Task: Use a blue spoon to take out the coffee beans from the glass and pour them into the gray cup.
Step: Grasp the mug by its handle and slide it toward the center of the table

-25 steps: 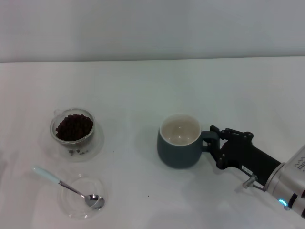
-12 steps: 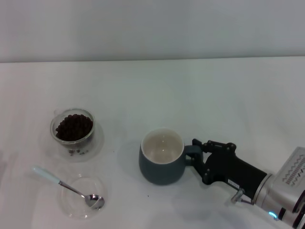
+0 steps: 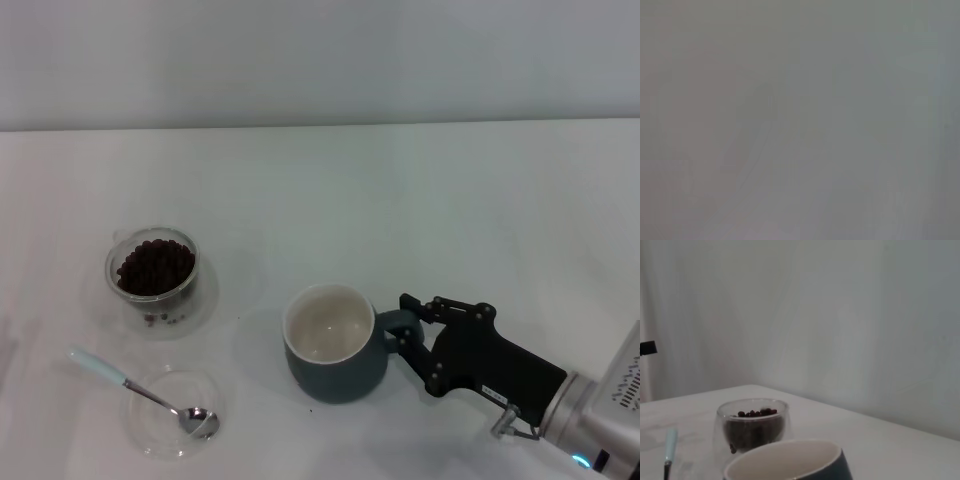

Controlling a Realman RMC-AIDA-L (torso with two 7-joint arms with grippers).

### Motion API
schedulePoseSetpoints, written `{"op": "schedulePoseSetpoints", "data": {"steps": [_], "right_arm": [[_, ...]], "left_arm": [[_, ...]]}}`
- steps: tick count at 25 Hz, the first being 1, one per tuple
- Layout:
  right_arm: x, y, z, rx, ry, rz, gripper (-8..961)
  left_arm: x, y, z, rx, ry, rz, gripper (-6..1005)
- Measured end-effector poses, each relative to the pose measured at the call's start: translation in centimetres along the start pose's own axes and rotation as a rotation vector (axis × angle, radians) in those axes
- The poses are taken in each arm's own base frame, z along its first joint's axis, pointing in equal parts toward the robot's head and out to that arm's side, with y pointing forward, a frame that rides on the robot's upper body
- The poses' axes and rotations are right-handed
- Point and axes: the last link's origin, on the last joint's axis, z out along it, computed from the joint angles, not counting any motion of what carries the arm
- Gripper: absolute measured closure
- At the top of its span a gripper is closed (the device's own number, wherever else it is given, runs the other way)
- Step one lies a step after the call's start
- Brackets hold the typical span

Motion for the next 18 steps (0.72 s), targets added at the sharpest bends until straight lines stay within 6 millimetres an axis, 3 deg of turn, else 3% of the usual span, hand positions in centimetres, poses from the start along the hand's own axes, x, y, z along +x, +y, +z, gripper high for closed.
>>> {"op": "schedulePoseSetpoints", "data": {"steps": [2,7,16,18], "right_arm": [[0.3,-0.2,-0.3,0.011,0.011,0.002,716],[0.8,-0.8,-0.6,0.037,0.035,0.011,527],[1.2,-1.4,-1.1,0.049,0.063,0.032,418],[1.2,-1.4,-1.4,0.037,0.064,0.035,340]], "left_arm": [[0.1,0.0,0.0,-0.006,0.003,0.002,171],[0.4,0.0,0.1,-0.013,0.022,0.009,171],[0.5,-0.2,-0.1,-0.011,0.030,0.013,171],[0.6,-0.2,-0.2,-0.011,0.033,0.013,171]]}}
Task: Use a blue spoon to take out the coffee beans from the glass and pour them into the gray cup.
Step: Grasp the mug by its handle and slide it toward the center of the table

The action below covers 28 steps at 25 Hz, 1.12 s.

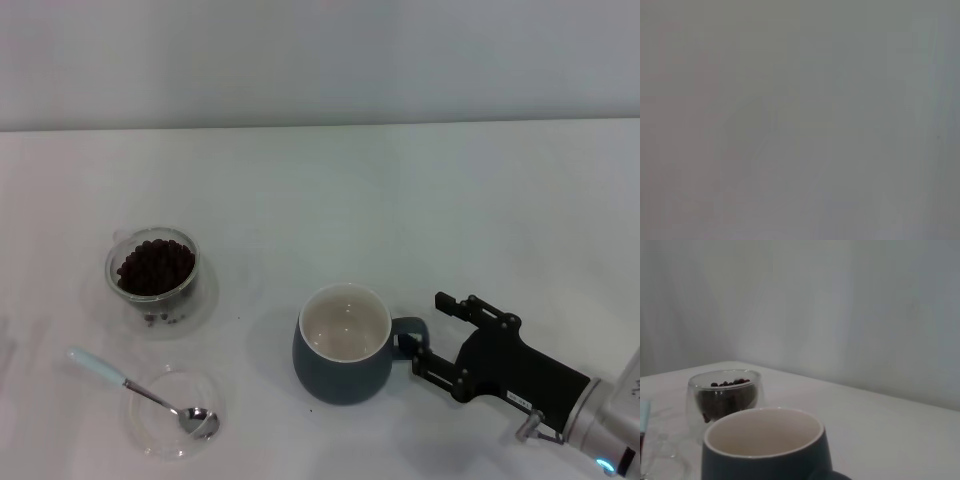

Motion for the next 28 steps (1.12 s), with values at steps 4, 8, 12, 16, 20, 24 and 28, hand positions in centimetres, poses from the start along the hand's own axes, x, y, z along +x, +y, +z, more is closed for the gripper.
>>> {"op": "schedulePoseSetpoints", "data": {"steps": [4,8,12,16,20,24,28], "right_arm": [[0.1,0.0,-0.6,-0.036,0.004,-0.010,219],[0.4,-0.1,-1.2,-0.051,0.016,-0.008,209],[0.7,-0.3,-2.3,-0.055,0.009,-0.004,210],[1.0,-0.5,-3.7,-0.065,-0.012,0.016,210],[0.8,-0.7,-5.3,-0.084,-0.047,0.046,211],[0.4,-0.8,-6.3,-0.075,-0.097,0.066,212],[-0.8,-1.1,-6.9,-0.059,-0.188,0.076,212]], "left_arm": [[0.2,-0.1,-0.3,0.001,0.009,0.004,171],[0.2,-0.2,-0.4,0.003,0.011,0.008,171],[0.2,-0.2,-0.5,0.006,0.009,0.007,171],[0.1,-0.3,-0.8,0.010,0.006,0.007,171],[0.1,-0.2,-0.8,0.011,0.006,0.007,171],[0.1,-0.1,-0.9,-0.001,0.001,0.006,171],[0.0,0.1,-1.3,-0.006,0.002,-0.006,171]]}}
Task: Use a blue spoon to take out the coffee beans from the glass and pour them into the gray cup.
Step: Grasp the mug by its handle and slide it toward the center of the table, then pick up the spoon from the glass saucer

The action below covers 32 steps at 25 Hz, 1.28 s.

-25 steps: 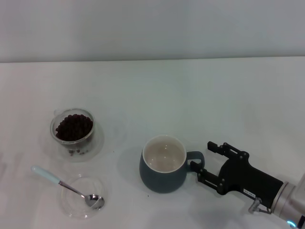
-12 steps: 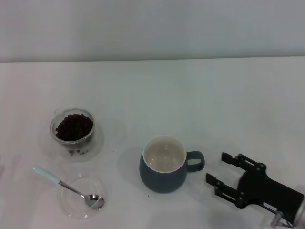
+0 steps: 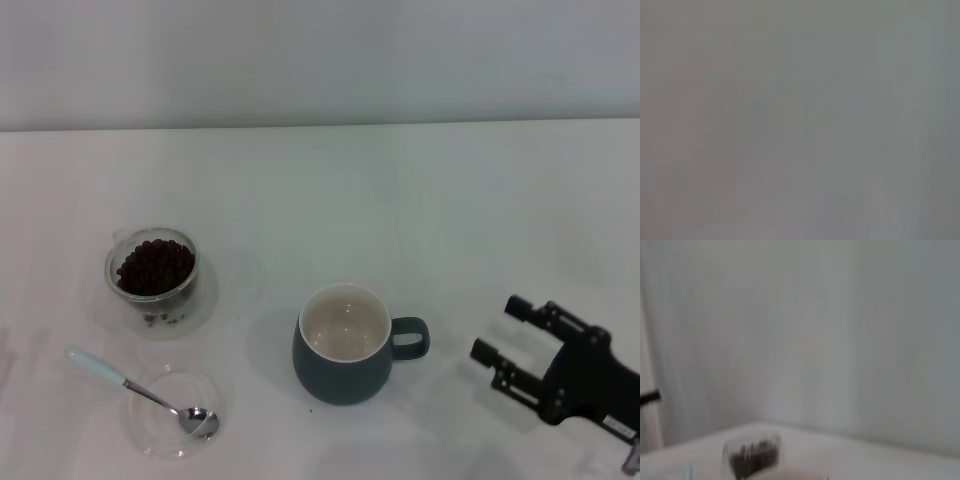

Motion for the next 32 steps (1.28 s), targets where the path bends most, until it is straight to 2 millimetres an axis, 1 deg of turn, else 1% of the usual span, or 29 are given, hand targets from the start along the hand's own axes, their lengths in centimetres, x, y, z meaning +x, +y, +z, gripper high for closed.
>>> {"op": "schedulePoseSetpoints", "data": {"steps": [4,6,11,13,14,17,18,19,20,21,25,29,32], "right_arm": [[-1.9,-0.8,-1.0,0.037,-0.119,-0.010,213],[-2.9,-1.6,-1.8,0.072,-0.175,-0.021,213],[-4.9,-4.4,-3.3,0.192,-0.261,-0.072,214],[-5.7,-5.2,-3.8,0.219,-0.294,-0.092,214],[-6.1,-5.5,-4.0,0.235,-0.310,-0.103,214],[-6.7,-6.5,-4.4,0.282,-0.328,-0.145,214],[-6.9,-6.9,-4.5,0.295,-0.325,-0.161,215],[-7.0,-7.1,-4.5,0.302,-0.320,-0.175,215],[-7.0,-7.3,-4.4,0.307,-0.318,-0.182,215],[-7.1,-7.5,-4.5,0.315,-0.320,-0.187,215],[-7.9,-8.1,-5.4,0.389,-0.376,-0.201,215],[-8.8,-8.5,-6.0,0.425,-0.448,-0.205,214],[-9.6,-8.6,-5.8,0.433,-0.503,-0.201,214]], "left_arm": [[0.1,-0.1,-0.8,0.010,0.004,-0.071,171],[0.1,-0.1,-1.1,0.014,0.005,-0.125,171],[-0.1,0.3,-1.0,0.012,0.000,-0.269,170],[-0.2,0.6,-0.8,0.008,-0.003,-0.333,170],[-0.4,1.0,-0.6,0.006,-0.009,-0.391,171],[-0.9,1.5,-0.6,0.013,-0.029,-0.489,171],[-0.9,1.5,-0.6,0.013,-0.029,-0.489,170],[-1.2,1.8,-0.7,0.021,-0.044,-0.558,170],[-1.3,2.0,-0.7,0.023,-0.054,-0.623,170],[-1.4,2.1,-0.7,0.024,-0.059,-0.651,170],[-1.5,2.2,-1.3,0.019,-0.076,-0.840,171],[-1.8,2.4,-2.2,0.017,-0.106,-0.974,171],[-2.0,3.1,-2.2,-0.028,-0.164,-1.055,172]]}}
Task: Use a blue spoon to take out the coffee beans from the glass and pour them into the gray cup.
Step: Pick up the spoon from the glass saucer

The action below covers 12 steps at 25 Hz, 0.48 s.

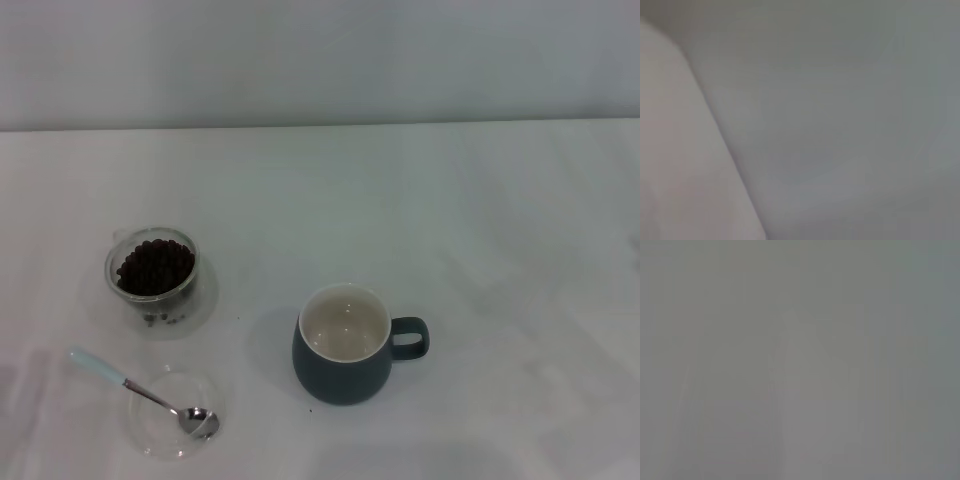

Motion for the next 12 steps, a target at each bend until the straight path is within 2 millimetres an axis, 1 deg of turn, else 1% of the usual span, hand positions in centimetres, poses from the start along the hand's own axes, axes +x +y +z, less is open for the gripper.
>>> {"op": "schedulePoseSetpoints", "data": {"steps": [3,8,12], "right_arm": [[-0.2,0.3,0.6,-0.005,-0.036,0.006,215],[-0.4,1.0,1.7,-0.032,-0.084,0.014,215],[-0.4,1.2,1.7,-0.036,-0.090,0.019,217]], "left_arm": [[-0.8,0.2,0.7,-0.021,-0.105,-0.066,172],[-2.1,0.1,1.5,-0.013,-0.252,-0.121,173],[-2.2,-0.3,0.9,0.019,-0.257,-0.133,174]]}}
